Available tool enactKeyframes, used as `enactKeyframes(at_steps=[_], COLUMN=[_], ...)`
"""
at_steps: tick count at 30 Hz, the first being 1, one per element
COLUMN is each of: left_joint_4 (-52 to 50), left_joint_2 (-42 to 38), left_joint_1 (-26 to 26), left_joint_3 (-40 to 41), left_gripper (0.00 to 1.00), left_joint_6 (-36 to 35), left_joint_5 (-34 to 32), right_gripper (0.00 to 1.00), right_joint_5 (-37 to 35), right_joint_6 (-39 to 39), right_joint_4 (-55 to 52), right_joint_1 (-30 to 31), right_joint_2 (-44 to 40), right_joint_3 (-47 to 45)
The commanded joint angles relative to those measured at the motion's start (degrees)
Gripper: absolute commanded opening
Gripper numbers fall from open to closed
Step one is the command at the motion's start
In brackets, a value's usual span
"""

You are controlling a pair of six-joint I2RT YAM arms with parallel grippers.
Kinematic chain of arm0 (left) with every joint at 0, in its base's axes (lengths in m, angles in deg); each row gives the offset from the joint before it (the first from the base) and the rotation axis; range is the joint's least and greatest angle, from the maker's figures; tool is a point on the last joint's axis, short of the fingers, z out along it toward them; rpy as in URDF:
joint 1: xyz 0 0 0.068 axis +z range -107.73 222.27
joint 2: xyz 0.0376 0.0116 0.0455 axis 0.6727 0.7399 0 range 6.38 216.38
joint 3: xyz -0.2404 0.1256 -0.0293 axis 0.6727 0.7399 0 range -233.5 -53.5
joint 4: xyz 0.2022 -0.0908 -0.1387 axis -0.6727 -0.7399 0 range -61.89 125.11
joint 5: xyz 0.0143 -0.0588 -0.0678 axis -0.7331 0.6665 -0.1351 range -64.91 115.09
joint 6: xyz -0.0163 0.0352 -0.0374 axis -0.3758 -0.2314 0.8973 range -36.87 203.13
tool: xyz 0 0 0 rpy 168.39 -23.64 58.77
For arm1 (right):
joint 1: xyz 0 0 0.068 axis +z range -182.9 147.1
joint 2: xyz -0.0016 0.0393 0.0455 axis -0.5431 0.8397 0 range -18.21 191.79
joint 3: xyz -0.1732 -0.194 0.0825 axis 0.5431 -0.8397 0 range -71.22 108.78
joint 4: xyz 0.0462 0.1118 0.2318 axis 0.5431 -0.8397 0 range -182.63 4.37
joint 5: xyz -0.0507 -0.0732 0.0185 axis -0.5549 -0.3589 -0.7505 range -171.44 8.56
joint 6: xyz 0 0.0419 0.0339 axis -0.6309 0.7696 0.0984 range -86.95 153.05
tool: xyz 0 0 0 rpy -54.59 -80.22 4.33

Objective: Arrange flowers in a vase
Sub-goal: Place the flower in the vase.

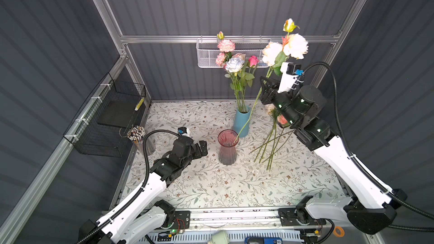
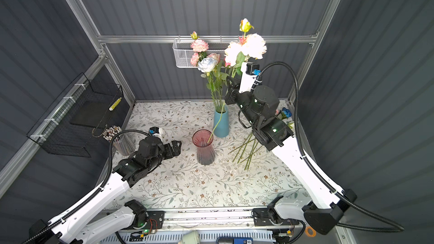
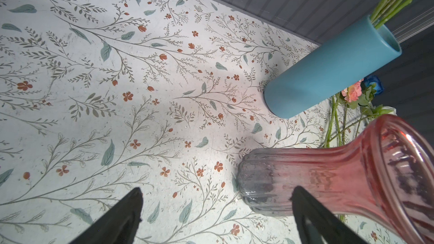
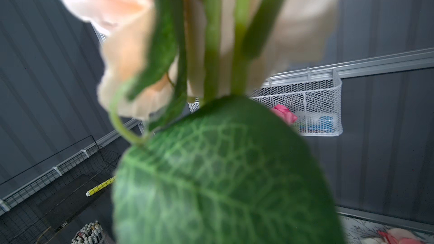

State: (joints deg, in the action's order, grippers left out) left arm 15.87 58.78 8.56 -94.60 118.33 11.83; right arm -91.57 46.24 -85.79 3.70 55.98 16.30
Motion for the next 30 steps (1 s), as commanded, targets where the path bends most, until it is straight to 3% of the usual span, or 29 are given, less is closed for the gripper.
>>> enactKeyframes(at_steps=[1, 8, 14, 22, 26, 30], left_joint_4=[0.0, 1.2, 3.0, 3.3, 4.2, 4.7], left_joint_2=[-1.2, -1.4, -1.0, 0.5, 1.2, 2.6], left_joint_1=[0.0, 0.0, 0.0, 0.0, 0.0, 0.0], left_joint_3=[-0.1, -0.3, -0.7, -1.5, -1.8, -2.9], left_gripper=[0.99, 0.99, 1.0, 0.99, 1.0, 1.0], left_joint_6=[-0.3, -1.6, -3.5, -4.8, -4.9, -5.0], left_joint_5=[0.6, 1.5, 2.7, 3.0, 3.1, 3.9], right_gripper=[0.09, 0.09, 0.17, 0.21, 0.26, 0.42], right_joint_5=[-1.6, -1.1, -1.3, -1.5, -2.2, -0.2], right_joint_6=[-2.8, -1.6, 1.7, 5.2, 6.6, 6.8], right_joint_4=[4.5, 7.3, 8.5, 3.8, 2.7, -1.2], right_joint_1=[0.8, 2.7, 5.8, 9.7, 10.0, 10.5], right_joint_2=[1.2, 1.6, -0.1, -3.0, -3.8, -3.6], right_joint_3=[0.3, -5.2, -13.0, -20.2, -22.0, -20.8])
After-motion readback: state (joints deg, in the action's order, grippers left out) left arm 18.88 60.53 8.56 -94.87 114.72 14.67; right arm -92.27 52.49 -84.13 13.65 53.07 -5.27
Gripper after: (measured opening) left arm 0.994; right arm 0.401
